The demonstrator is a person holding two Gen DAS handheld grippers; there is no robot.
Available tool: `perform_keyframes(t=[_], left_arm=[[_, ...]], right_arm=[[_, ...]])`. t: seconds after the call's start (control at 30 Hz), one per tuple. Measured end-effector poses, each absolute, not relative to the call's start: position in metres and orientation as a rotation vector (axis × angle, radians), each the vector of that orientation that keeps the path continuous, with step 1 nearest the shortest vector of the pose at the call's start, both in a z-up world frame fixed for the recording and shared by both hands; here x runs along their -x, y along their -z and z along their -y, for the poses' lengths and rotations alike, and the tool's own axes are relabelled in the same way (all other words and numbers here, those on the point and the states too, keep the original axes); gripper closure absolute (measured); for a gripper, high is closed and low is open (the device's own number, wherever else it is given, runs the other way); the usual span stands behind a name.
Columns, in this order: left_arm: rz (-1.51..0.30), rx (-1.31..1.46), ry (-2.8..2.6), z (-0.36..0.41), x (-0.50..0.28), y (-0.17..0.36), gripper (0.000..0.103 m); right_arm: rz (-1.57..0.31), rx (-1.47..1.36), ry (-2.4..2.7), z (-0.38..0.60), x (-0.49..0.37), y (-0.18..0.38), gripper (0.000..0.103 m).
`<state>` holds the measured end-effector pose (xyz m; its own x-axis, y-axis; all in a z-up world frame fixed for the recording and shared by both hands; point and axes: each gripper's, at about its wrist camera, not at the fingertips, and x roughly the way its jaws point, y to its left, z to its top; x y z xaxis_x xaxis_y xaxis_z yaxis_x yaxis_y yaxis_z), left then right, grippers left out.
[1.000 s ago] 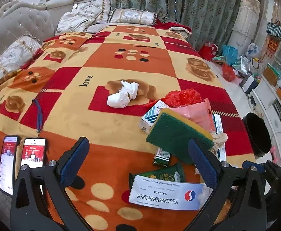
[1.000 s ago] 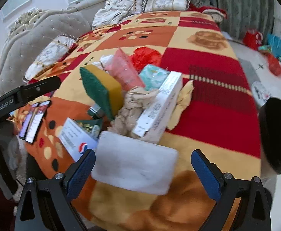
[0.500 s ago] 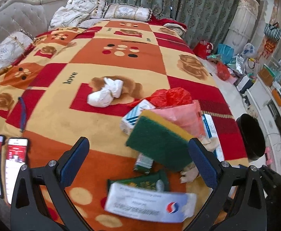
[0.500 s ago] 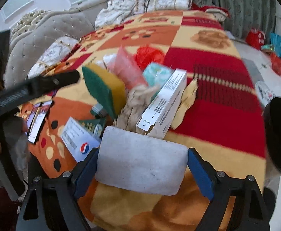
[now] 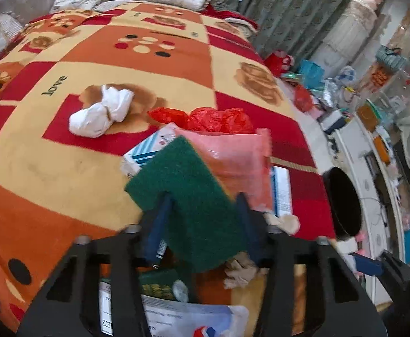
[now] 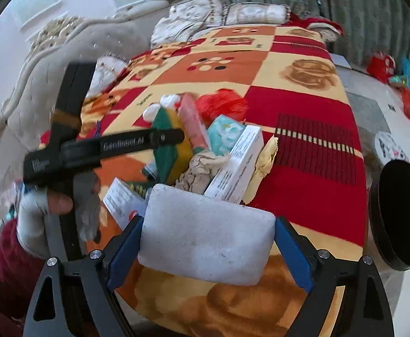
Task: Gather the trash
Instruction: 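Grasp the crumpled white tissue with the left gripper while the right gripper holds the foam block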
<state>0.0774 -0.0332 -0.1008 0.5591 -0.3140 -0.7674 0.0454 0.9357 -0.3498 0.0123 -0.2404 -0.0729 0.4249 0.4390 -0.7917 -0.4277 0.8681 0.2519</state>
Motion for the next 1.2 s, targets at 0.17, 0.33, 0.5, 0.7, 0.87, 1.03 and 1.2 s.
perform_keyframes(t=[0.17,0.33,0.5,0.7,0.87,1.03,1.2], left_arm=[[-0.928,0.266,0.234,0.027,-0.067,0.081,0.089],[-0.91,0.265,0.209,0.012,-0.064,0.071,0.09],[-0.919,0.285,0.163,-0.015,-0.06,0.072,0.091],[-0.927,0.32,0.054,-0.049,-0.082,0.081,0.06],[-0.94,0.302,-0.007,-0.065,-0.125,0.097,0.041],[-0.99,0.204,-0.055,-0.067,-0.17,0.122,0.041],[-1.055,0.191,-0.037,-0.066,-0.185,0.143,0.067]], right_arm=[[-0.967,-0.034,-0.551,0.243,-0.013,0.065,0.013],[-0.95,-0.039,-0.55,0.243,-0.018,0.06,0.013],[-0.959,-0.029,-0.553,0.24,-0.019,0.063,0.013],[-0.953,-0.034,-0.561,0.234,-0.025,0.062,0.013],[-0.93,-0.025,-0.558,0.23,-0.036,0.054,0.013],[-0.92,-0.019,-0.541,0.231,-0.047,0.049,0.013],[-0.931,0.002,-0.518,0.231,-0.055,0.052,0.013]])
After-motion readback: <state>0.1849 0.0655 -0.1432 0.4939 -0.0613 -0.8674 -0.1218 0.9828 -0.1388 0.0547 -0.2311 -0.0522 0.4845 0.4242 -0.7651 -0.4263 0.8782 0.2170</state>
